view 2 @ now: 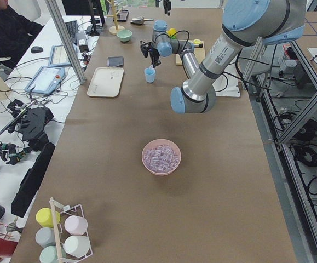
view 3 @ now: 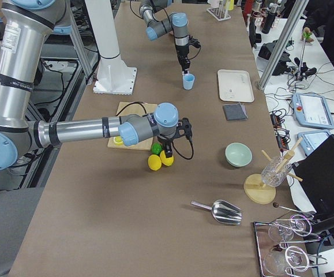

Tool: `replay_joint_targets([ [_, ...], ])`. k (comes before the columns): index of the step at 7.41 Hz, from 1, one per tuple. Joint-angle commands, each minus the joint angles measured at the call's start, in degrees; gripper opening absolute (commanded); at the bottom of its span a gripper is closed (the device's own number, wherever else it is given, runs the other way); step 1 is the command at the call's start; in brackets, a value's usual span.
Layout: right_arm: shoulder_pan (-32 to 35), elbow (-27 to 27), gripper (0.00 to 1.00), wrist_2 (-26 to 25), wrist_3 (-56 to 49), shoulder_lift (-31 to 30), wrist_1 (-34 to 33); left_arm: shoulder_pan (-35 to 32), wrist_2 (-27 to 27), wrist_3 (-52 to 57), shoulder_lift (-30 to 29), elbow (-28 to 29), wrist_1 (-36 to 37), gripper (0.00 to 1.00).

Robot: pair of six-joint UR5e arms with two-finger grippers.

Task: Put ice and strawberries in cup
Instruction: 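Carry the ice with the left gripper over the blue cup and release, then withdraw the left gripper from the cup while the right gripper lowers to the strawberry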

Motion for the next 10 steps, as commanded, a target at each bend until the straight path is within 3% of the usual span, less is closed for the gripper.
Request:
replay_joint_targets([
  [1, 0.2, -0.2, 1.0, 0.0, 0.0, -0.1, 0.0, 0.0, 0.1, 1.4, 0.1, 1.1, -2.0, 0.0],
  [3, 0.6, -0.5, 1.0, 0.0, -0.3, -0.6, 0.0, -0.5, 0.0, 5.6, 0.2, 1.0, -2.0, 0.69],
  [5, 1.1, -0.6, 1.0, 0.0, -0.2, -0.6, -0.1, -1.7, -0.4, 6.3, 0.2, 0.9, -1.9, 0.73],
  [7, 1.1, -0.5, 1.0, -0.9, 0.4, 0.5, 0.0, -5.5, -5.1, 6.3, 1.2, -2.3, -0.7, 0.73],
  [10, -3.7, -0.5, 1.0, -6.3, 11.7, 6.9, -0.1, -8.5, -6.5, 18.1, 17.2, -20.2, 4.1, 0.75],
])
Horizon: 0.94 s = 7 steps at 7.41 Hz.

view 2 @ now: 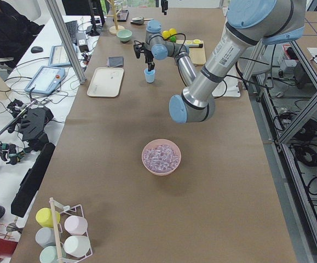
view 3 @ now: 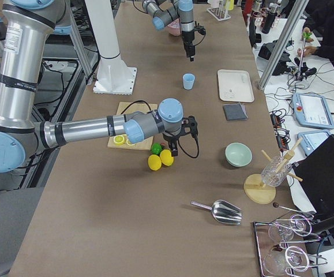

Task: Put ice and strawberries in cup
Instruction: 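Withdraw the left gripper from the cup while the right gripper lowers to the strawberry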

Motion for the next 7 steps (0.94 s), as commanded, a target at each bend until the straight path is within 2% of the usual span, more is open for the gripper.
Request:
replay_joint_targets([
  [1, -8.3, 0.0, 1.0, -6.3, 7.2, 4.5, 0.1, -2.8, -0.2, 7.4, 8.6, -8.7, 1.8, 0.76],
  [2, -14.2, 0.5, 1.0, -10.8, 10.9, 6.6, 0.1, -3.6, -0.2, 7.7, 10.4, -9.8, 1.8, 0.76],
  [3, -22.1, 1.4, 1.0, -18.4, 8.9, 7.3, 2.1, -4.2, 0.2, 8.0, 11.5, -11.1, 1.9, 0.76],
  [4, -27.2, 0.5, 1.0, -22.0, 8.6, 8.2, 2.9, -5.2, 0.2, 10.9, 13.4, -11.9, 2.1, 0.76],
  [7, -29.9, -1.1, 1.0, -24.0, 7.9, 7.5, 3.0, -10.1, -0.1, 19.9, 16.7, -14.1, 4.8, 0.76],
])
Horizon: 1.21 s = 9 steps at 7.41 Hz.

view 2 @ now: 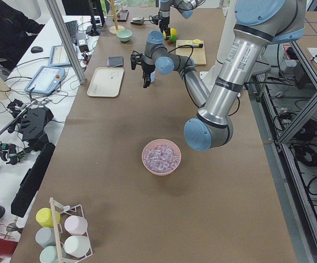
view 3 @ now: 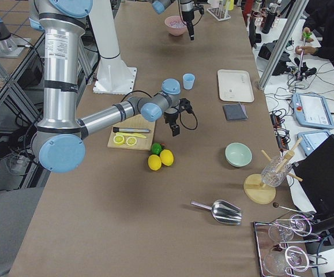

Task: Put ice and strawberries in cup
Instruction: 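Withdraw the left gripper from the cup while the right gripper lowers to the strawberry, then grasp the small red strawberry with the right gripper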

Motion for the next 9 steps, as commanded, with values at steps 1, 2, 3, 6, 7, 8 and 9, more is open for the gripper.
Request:
replay_joint_targets([
  [1, -2.0, -3.5, 1.0, -2.2, -3.0, 0.5, 0.1, -2.4, -0.1, 4.3, 0.9, -0.8, 2.5, 0.79],
  [2, -2.0, -5.0, 0.99, -2.0, -5.7, 0.5, 0.1, -2.4, -0.1, 4.3, 0.6, -0.8, 2.5, 0.79],
  [3, -2.0, -5.4, 0.97, -1.7, -6.0, 0.4, 0.1, -2.5, -0.1, 4.3, 0.5, -0.9, 2.5, 0.79],
  [6, -2.7, -7.2, 0.9, -1.6, -6.1, 0.3, 0.0, -2.4, 0.0, 4.0, 0.3, -0.8, 2.5, 0.81],
  [7, -3.0, -7.4, 0.87, -1.6, -6.0, 0.5, 0.0, -2.4, 0.1, 3.9, 0.3, -0.8, 2.5, 0.81],
  [8, -3.3, -7.5, 0.78, -1.6, -6.1, 0.3, 0.0, -2.4, 0.1, 3.8, 0.3, -1.0, 2.5, 0.82],
  [9, -3.3, -7.5, 0.68, -1.6, -6.2, -0.2, 0.0, -2.5, 0.1, 3.8, 0.3, -1.4, 2.5, 0.82],
])
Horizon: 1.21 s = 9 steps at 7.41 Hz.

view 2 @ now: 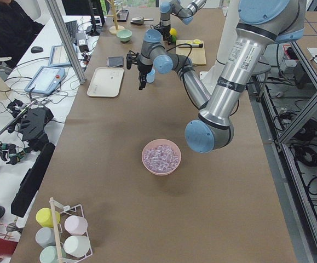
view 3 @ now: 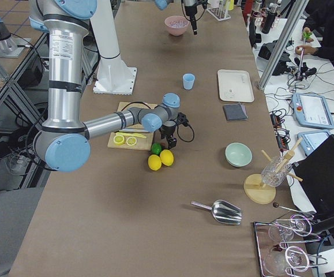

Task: Put ice and strawberries in cup
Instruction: 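Grasp the small red strawberry with the right gripper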

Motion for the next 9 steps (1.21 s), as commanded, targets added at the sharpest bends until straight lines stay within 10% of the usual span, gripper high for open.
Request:
replay_joint_targets([
  [1, -0.2, 0.0, 0.68, 0.1, -0.1, -0.5, 0.0, -0.1, 0.0, -0.1, 0.1, -0.2, 0.1, 0.82],
  [3, -0.3, 0.1, 0.46, 0.4, -0.1, -0.8, 0.1, -0.1, 0.0, -0.2, 0.0, -0.2, 0.1, 0.82],
  [4, -0.3, 0.0, 0.08, 0.4, -0.2, -0.8, 0.0, -0.1, 0.0, -0.2, -0.1, -0.2, 0.1, 0.82],
  [7, -0.1, 1.4, 0.0, 2.6, -0.3, 0.8, -0.4, -0.2, 0.0, 0.2, 0.1, -0.2, 0.1, 0.82],
  [9, 1.9, 1.6, 0.0, 3.5, 2.7, 13.1, -10.3, -4.8, -0.3, 6.7, 1.5, -0.2, 0.2, 0.82],
])
